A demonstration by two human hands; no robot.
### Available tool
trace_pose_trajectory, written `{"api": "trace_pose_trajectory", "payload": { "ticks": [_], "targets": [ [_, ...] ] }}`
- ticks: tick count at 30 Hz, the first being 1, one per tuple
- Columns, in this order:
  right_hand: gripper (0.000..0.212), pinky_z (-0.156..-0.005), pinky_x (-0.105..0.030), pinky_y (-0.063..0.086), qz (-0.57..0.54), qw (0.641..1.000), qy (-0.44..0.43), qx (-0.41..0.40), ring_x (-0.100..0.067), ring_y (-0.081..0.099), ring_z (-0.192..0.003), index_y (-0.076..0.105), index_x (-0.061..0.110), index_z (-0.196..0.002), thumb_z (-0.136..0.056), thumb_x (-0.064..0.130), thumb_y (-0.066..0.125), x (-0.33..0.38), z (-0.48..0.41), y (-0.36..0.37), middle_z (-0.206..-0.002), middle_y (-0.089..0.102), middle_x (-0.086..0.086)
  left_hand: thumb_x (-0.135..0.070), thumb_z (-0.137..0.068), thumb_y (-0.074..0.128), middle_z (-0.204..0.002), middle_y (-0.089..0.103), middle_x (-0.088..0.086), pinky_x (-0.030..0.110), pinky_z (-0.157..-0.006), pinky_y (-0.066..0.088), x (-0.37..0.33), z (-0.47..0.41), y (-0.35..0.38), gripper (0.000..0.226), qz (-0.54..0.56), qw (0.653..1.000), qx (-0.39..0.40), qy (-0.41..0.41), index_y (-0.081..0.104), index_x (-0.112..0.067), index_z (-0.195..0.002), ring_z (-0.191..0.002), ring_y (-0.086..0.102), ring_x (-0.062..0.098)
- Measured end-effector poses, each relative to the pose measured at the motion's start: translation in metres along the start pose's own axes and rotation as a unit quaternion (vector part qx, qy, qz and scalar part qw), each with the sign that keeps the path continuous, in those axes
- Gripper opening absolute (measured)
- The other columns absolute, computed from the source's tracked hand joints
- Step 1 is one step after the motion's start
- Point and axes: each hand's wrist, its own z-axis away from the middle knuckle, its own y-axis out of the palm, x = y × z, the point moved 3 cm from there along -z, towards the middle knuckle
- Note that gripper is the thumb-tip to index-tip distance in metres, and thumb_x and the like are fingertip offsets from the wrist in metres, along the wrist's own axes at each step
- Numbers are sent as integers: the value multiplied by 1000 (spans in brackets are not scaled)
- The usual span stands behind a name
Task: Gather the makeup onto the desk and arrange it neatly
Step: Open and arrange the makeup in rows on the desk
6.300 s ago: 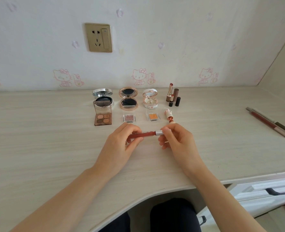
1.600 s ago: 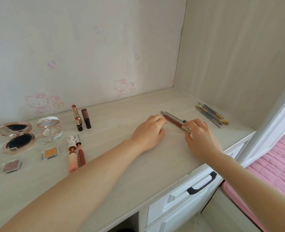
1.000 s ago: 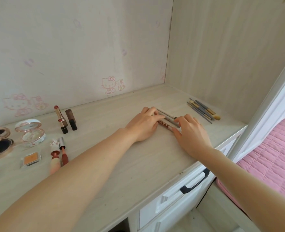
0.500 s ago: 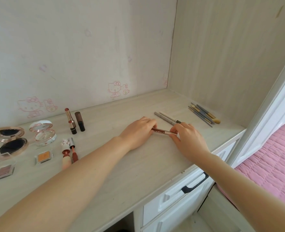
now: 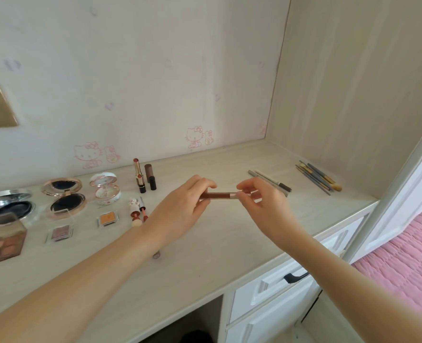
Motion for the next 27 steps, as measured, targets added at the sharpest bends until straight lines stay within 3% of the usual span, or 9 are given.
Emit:
{"api": "trace_pose_trajectory", "payload": {
  "ticks": [3, 7, 10, 13, 17, 20, 23, 27],
  "targets": [
    [11, -70, -17, 45, -71, 997, 25, 31, -2, 58, -84, 66, 24, -95, -90, 32, 60, 22, 6, 13, -88, 65, 13, -12, -93, 57, -98, 42, -19, 23, -73, 44, -2, 21, -21, 18, 6, 999, -36, -8, 55, -19, -109, -81, 53, 5],
    [14, -68, -34, 50, -130, 988, 46, 73, -18, 62, -77, 67, 26, -87, -90, 37, 59, 50, 14, 32, -77, 69, 7, -15, -91, 61, -92, 43, -19, 15, -68, 40, 0, 50, -46, 13, 8, 997, -71, -41, 53, -20, -99, -77, 50, -4],
    [17, -63, -32, 46, -140, 983, 47, 109, -26, 59, -72, 67, 25, -81, -89, 38, 59, 69, 21, 51, -70, 70, 7, -22, -88, 65, -91, 46, -19, 11, -63, 36, 6, 72, -60, 15, 4, 993, -82, -79, 52, -22, -95, -75, 50, -8],
    [22, -62, -33, 43, -153, 977, 54, 141, -18, 52, -67, 68, 23, -79, -90, 39, 57, 86, 29, 70, -69, 70, 6, -28, -88, 65, -90, 46, -19, 12, -60, 35, 13, 94, -72, 15, -21, 991, -86, -97, 52, -24, -92, -74, 51, -8],
    [40, -77, -45, 50, -163, 969, 58, 174, -18, 55, -70, 69, 12, -78, -93, 44, 50, 107, 38, 94, -71, 70, 4, -31, -88, 64, -87, 46, -17, 12, -57, 33, 23, 125, -91, 13, -57, 987, -100, -110, 53, -24, -91, -73, 49, -10],
    [42, -72, -44, 50, -182, 961, 61, 197, -18, 57, -66, 66, 9, -73, -94, 41, 50, 119, 45, 113, -67, 68, 2, -36, -87, 62, -87, 49, -16, 13, -56, 33, 32, 147, -101, 15, -98, 982, -102, -124, 52, -26, -91, -67, 48, -4],
    [35, -60, -30, 43, -187, 956, 61, 216, -11, 52, -59, 67, 14, -73, -94, 38, 53, 130, 52, 133, -62, 66, 6, -38, -86, 61, -85, 52, -16, 23, -59, 38, 42, 167, -110, 15, -128, 975, -114, -139, 53, -26, -90, -65, 43, 6],
    [29, -63, -27, 44, -174, 954, 52, 237, -10, 52, -63, 68, 18, -74, -93, 35, 55, 139, 58, 157, -65, 67, 6, -43, -87, 53, -83, 53, -14, 28, -64, 44, 53, 189, -116, 19, -106, 976, -112, -153, 55, -24, -88, -69, 51, 9]
  ]
}}
